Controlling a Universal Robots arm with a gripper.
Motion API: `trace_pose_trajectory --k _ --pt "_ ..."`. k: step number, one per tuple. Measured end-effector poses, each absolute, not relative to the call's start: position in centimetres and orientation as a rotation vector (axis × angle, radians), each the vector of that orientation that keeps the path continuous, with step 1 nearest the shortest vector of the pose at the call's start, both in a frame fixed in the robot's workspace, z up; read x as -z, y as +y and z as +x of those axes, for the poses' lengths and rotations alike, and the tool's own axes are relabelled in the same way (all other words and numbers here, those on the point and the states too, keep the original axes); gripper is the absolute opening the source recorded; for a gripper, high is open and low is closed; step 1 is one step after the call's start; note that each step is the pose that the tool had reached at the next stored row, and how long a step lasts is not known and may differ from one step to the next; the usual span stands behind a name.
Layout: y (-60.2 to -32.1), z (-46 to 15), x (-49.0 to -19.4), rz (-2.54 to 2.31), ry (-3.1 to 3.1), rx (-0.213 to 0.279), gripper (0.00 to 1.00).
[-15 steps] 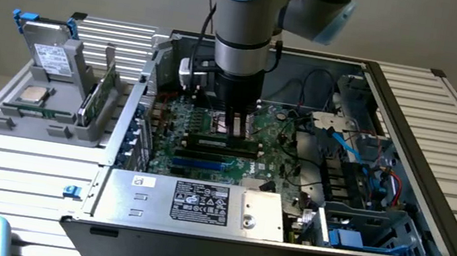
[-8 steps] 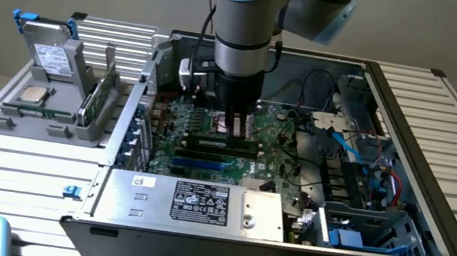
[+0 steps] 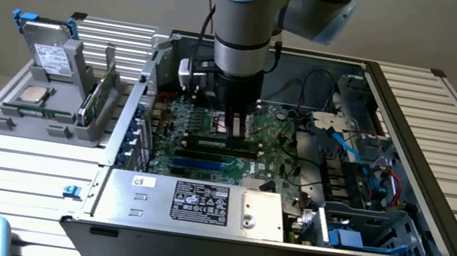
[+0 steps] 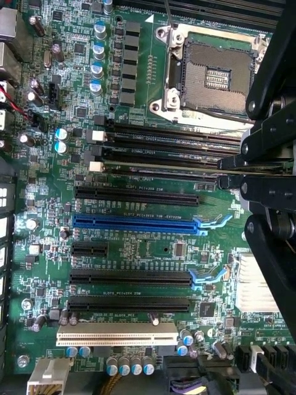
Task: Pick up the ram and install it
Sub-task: 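Insert the ram into the slot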
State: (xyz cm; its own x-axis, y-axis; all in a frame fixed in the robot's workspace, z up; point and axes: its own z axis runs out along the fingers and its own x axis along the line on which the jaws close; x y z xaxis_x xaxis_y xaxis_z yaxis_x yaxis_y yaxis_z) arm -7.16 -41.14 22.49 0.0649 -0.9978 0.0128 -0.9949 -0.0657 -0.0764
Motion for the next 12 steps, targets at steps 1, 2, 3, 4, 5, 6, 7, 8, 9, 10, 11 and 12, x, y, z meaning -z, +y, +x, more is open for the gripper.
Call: trace_pose_trajectory --k 1,2,3,4,5,6,7,8,9,10,11,12 --pt "-41.16 -7.16 -22.50 -2.258 2.114 0.095 0.15" --pt "-41.18 -7.16 -22.50 -2.258 2.115 0.095 0.15" --pt "-41.18 -7.16 -22.50 -2.258 2.115 0.095 0.15" --pt "-41.18 -7.16 -22.50 -2.258 2.115 0.095 0.15" --pt "-41.18 -7.16 -22.50 -2.258 2.114 0.095 0.15" --pt "-41.20 -7.17 -22.49 -2.258 2.114 0.096 0.15" --pt "-41.20 -7.17 -22.49 -2.257 2.114 0.096 0.15" --pt "-41.20 -7.17 -22.49 -2.257 2.114 0.096 0.15" --pt "-41.21 -7.17 -22.49 -2.257 2.114 0.096 0.15" --pt "-41.22 -7.17 -22.49 -2.257 2.114 0.096 0.15" --pt "-41.24 -7.18 -22.49 -2.257 2.114 0.097 0.15" --pt "-41.24 -7.18 -22.48 -2.256 2.115 0.097 0.15"
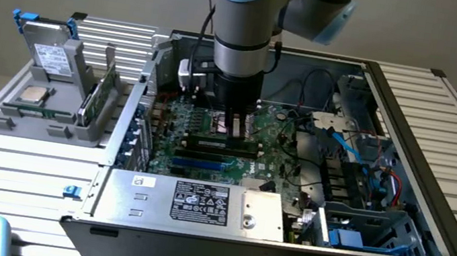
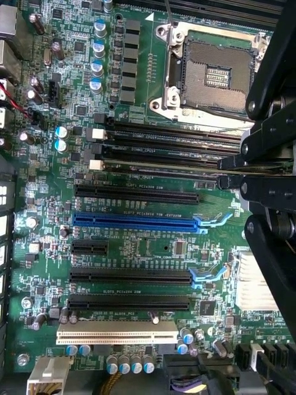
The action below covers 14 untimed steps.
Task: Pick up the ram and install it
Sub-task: 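Insert the ram into the slot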
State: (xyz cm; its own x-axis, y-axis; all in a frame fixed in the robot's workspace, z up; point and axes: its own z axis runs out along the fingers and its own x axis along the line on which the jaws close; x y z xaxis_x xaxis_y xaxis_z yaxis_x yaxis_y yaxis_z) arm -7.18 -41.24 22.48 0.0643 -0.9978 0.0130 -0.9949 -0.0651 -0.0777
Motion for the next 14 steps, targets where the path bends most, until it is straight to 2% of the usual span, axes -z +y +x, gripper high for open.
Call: trace_pose_trajectory --k 14 --pt "-41.26 -7.17 -22.21 -2.255 2.115 0.099 0.15"
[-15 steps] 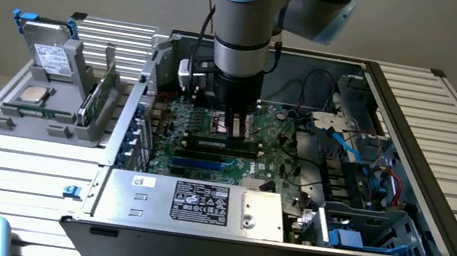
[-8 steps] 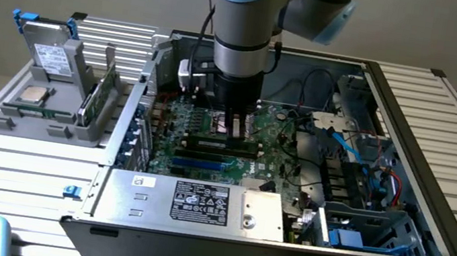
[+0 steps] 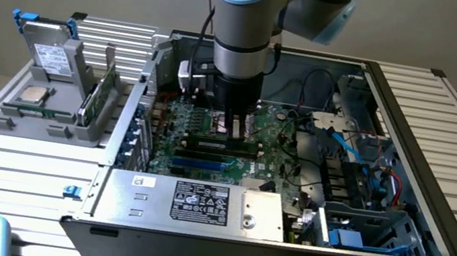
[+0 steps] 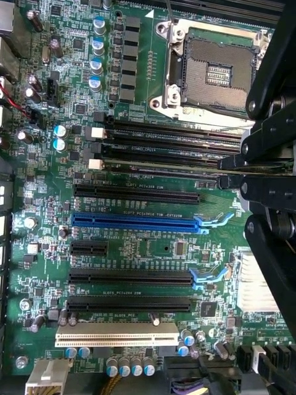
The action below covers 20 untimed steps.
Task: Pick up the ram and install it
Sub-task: 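Insert the ram into the slot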
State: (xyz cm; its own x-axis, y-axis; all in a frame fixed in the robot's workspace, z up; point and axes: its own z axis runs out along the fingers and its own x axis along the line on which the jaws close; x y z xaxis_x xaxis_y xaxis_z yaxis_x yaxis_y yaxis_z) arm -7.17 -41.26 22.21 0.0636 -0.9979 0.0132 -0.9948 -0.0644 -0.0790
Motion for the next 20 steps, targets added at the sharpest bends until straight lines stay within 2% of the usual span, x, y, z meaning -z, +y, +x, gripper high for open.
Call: trace_pose_trajectory --k 4,5,9,20 --pt "-41.3 -7.2 -22.2 -2.255 2.115 0.099 0.16" --pt "-41.3 -7.2 -22.2 -2.255 2.115 0.099 0.23" --pt "-41.3 -7.2 -22.5 -2.254 2.114 0.099 0.23" --pt "-41.3 -7.2 -25.8 -2.254 2.114 0.099 0.23"
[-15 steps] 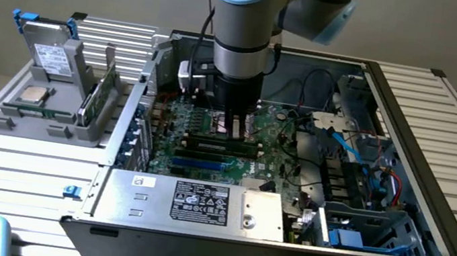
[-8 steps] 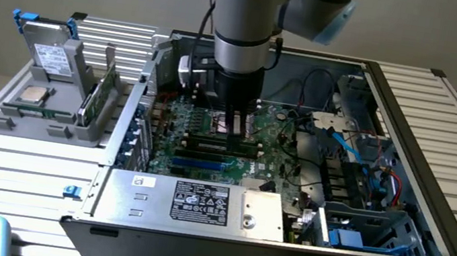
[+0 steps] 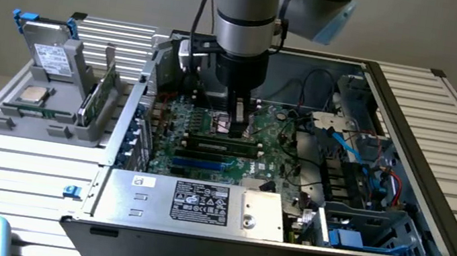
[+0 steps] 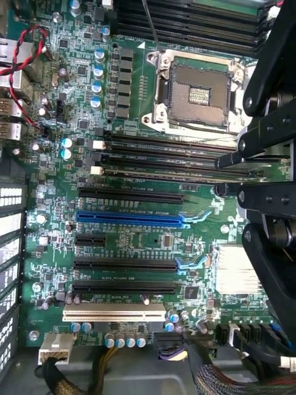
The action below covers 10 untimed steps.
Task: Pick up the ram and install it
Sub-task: 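Insert the ram into the slot, then press down the ram until it locks into place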
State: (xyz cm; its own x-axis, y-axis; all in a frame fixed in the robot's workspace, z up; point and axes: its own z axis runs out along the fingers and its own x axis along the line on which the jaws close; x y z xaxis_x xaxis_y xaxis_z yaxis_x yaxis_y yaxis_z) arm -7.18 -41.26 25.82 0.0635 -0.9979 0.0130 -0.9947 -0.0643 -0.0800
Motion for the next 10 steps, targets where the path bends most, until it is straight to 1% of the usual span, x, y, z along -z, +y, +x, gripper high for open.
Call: trace_pose_trajectory --k 10 --pt "-41.26 -7.18 -25.83 -2.254 2.114 0.099 0.23"
